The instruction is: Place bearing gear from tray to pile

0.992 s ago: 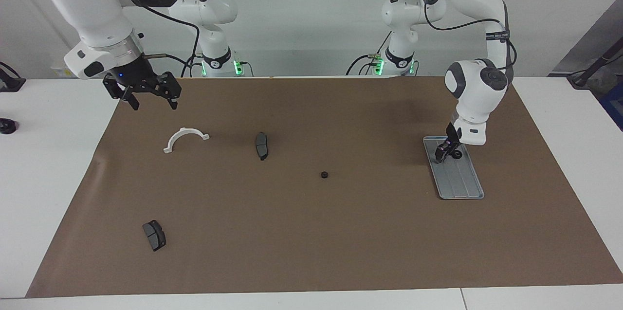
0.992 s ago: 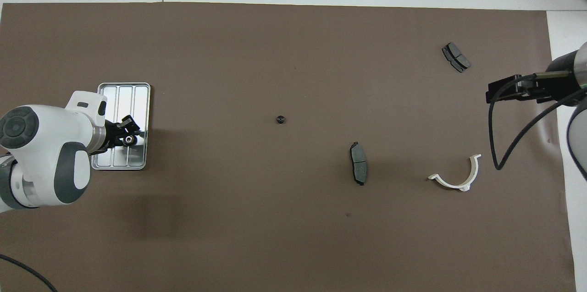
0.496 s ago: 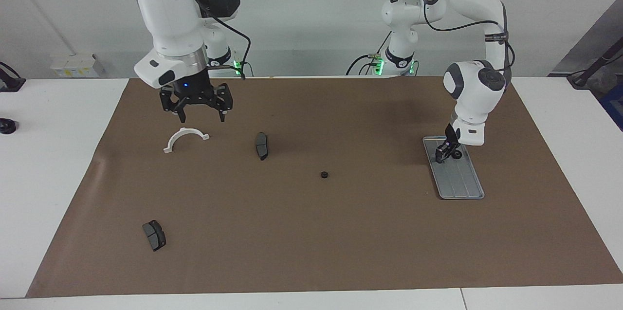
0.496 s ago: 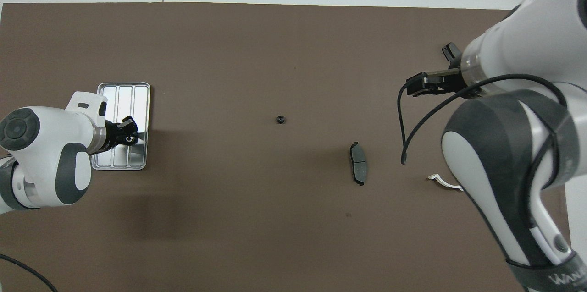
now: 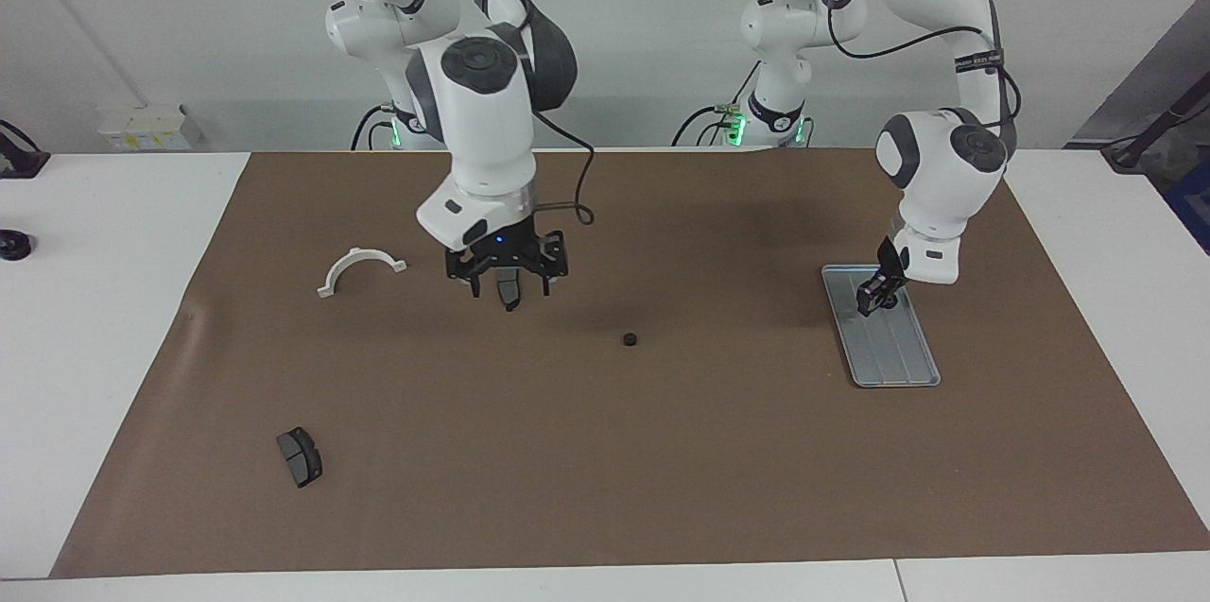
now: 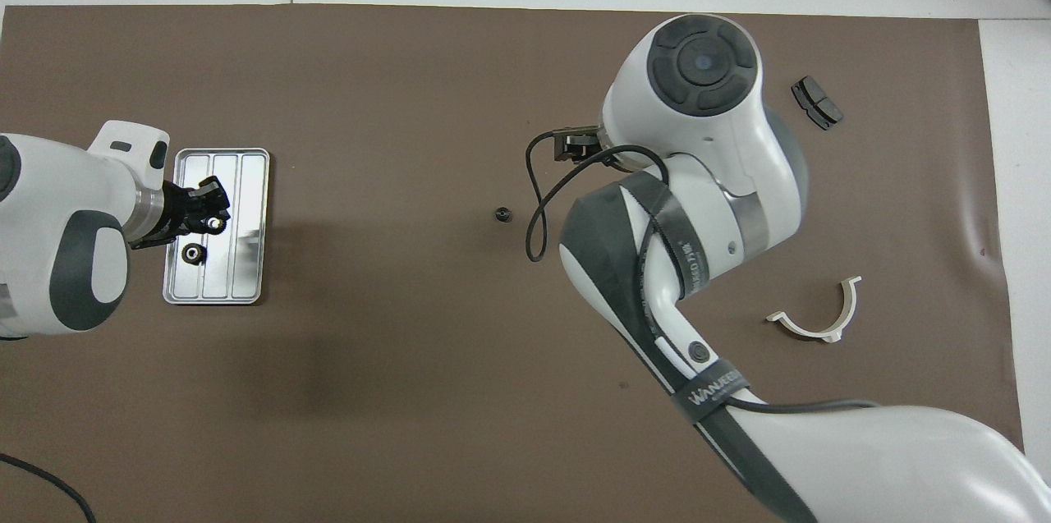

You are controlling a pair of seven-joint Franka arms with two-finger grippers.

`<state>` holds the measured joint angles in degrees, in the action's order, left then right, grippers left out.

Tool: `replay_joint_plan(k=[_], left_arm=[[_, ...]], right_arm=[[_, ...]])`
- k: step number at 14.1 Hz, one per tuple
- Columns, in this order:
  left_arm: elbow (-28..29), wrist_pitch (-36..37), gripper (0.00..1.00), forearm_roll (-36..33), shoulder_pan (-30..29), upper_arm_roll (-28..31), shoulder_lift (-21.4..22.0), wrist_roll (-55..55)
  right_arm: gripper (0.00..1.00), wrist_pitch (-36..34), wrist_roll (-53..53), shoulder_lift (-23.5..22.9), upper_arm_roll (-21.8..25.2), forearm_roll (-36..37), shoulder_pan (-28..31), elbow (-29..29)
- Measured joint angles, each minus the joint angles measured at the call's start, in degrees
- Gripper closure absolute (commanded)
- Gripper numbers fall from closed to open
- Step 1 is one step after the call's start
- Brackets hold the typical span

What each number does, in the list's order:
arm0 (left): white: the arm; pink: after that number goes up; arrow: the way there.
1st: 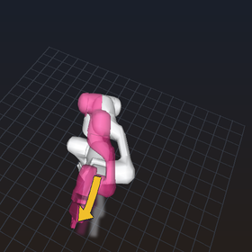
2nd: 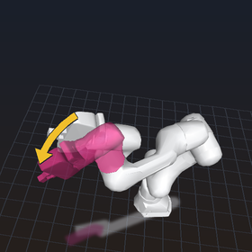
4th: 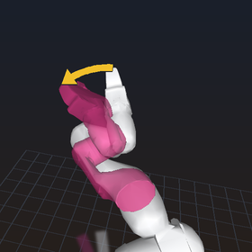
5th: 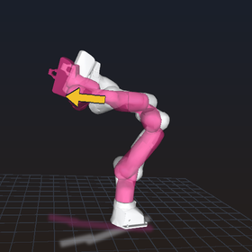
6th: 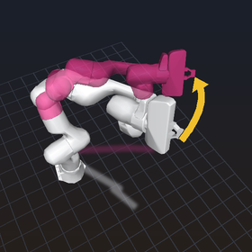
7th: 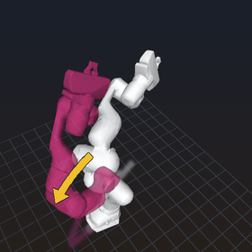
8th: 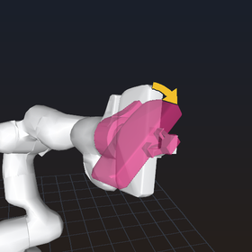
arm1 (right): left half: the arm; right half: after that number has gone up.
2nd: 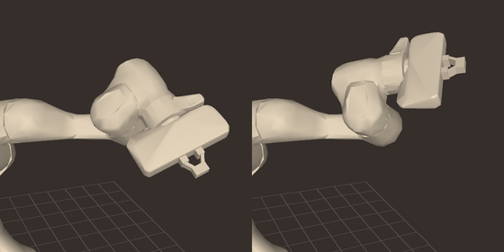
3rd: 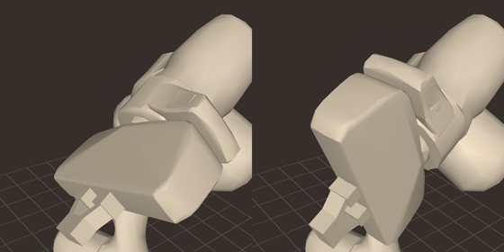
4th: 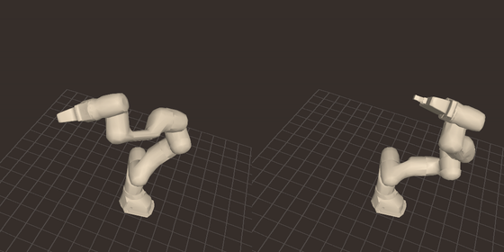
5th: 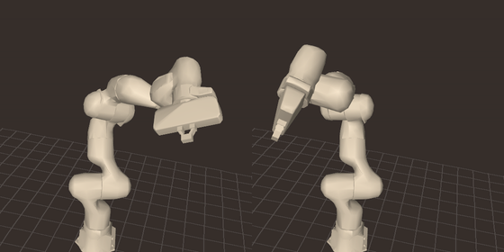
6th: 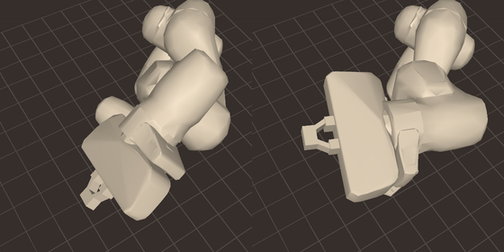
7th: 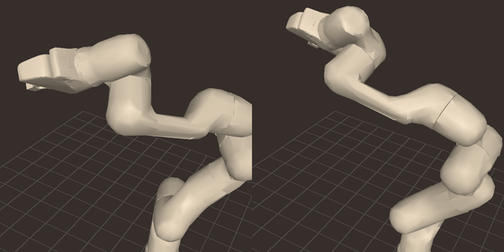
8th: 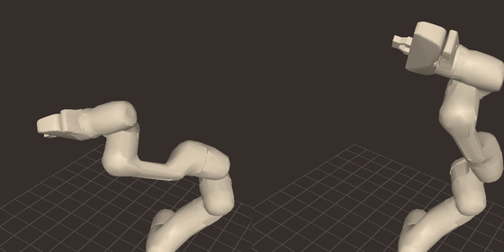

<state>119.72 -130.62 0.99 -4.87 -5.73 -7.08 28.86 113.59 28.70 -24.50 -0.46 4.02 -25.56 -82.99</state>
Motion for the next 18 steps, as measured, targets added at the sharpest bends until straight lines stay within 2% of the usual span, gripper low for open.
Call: replay_joint_plan(k=[4, 7, 12, 18], left_arm=[[-7.4, 9.9, 1.0, -0.9, 0.4, -0.9, 0.4, -0.5], [-11.6, 16.8, 1.0, -2.9, 3.0, -1.2, 0.5, -0.5], [-13.0, 18.7, 1.0, -3.1, 4.1, -1.3, 0.6, -0.5], [-13.0, 18.7, 1.0, -3.1, 4.3, -1.3, 0.6, -0.5]], right_arm=[[0.0, 5.9, 8.1, -7.5, 0.0, 0.8, -4.1, 1.7], [0.0, 8.1, 14.0, -12.3, 0.0, 3.1, -6.2, 3.6], [0.0, 11.6, 16.7, -13.3, 0.0, 3.1, -7.6, 3.8], [0.01, 14.7, 16.7, -14.0, 0.0, 3.1, -8.7, 1.0]])
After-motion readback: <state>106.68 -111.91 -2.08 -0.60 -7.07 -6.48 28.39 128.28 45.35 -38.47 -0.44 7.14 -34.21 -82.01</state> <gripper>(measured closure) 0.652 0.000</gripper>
